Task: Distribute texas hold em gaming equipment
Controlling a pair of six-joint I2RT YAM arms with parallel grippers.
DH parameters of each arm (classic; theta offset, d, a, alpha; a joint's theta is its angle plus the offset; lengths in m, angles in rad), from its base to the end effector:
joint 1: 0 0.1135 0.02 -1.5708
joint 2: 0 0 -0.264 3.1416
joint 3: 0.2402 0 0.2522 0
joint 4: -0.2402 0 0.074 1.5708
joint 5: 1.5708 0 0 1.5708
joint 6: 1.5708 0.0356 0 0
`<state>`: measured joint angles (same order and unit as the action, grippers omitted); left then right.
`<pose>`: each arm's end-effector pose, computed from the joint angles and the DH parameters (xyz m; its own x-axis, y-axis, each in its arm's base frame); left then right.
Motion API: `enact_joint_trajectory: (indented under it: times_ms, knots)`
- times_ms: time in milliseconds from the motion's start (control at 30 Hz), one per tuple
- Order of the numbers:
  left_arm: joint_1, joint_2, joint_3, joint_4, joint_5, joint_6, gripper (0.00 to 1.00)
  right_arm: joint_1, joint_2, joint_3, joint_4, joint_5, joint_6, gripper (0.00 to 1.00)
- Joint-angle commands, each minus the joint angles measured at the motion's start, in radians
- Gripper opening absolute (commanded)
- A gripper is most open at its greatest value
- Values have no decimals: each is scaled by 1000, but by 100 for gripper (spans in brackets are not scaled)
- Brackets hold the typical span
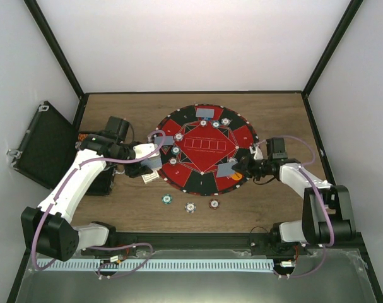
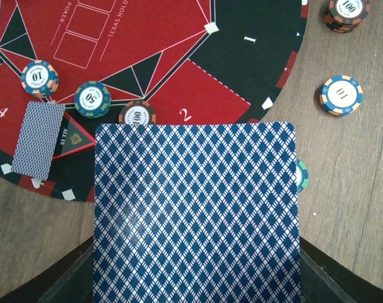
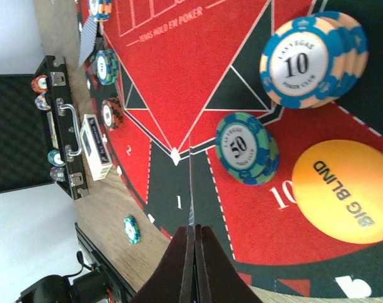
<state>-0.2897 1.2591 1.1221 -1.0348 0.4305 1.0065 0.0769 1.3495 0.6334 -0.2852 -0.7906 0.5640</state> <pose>0.2173 -0.0803 0.2928 -0.1216 0.8375 -0.5327 0.9681 0.2186 0.1226 0.2370 0.0436 0.1721 -0.9428 0.3045 -0.1357 0.0803 0.6024 0.7941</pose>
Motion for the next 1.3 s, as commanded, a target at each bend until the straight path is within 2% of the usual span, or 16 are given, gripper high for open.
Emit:
enact_joint_trajectory:
  times_ms: [0,333,400,567,767,867,1067,1167,1267]
  knots:
    - [1,-18,-2,1,20,21,4,-8,19,-23,3,29,-14,1]
    - [1,-20,1,1,22,24,4,-8,60,-37,-25,114,-26,7]
    - [1,-17,2,1,25,23,4,-8,72,-41,-23,115,-24,19]
    - [2,-17,5,-1,27,24,4,-8,60,-28,-41,157,-20,35]
    - [1,-15,8,-2,26,24,4,24,6,51,-97,230,-10,44]
    - [1,-14,12,-1,32,23,4,104,-14,106,-95,223,27,53]
    - [1,-8,16,2,45,18,4,397,22,275,13,162,164,76]
    - [1,-9,19,2,48,18,4,505,98,350,122,73,237,82]
    - [1,-10,24,0,50,15,4,579,180,412,216,12,293,83]
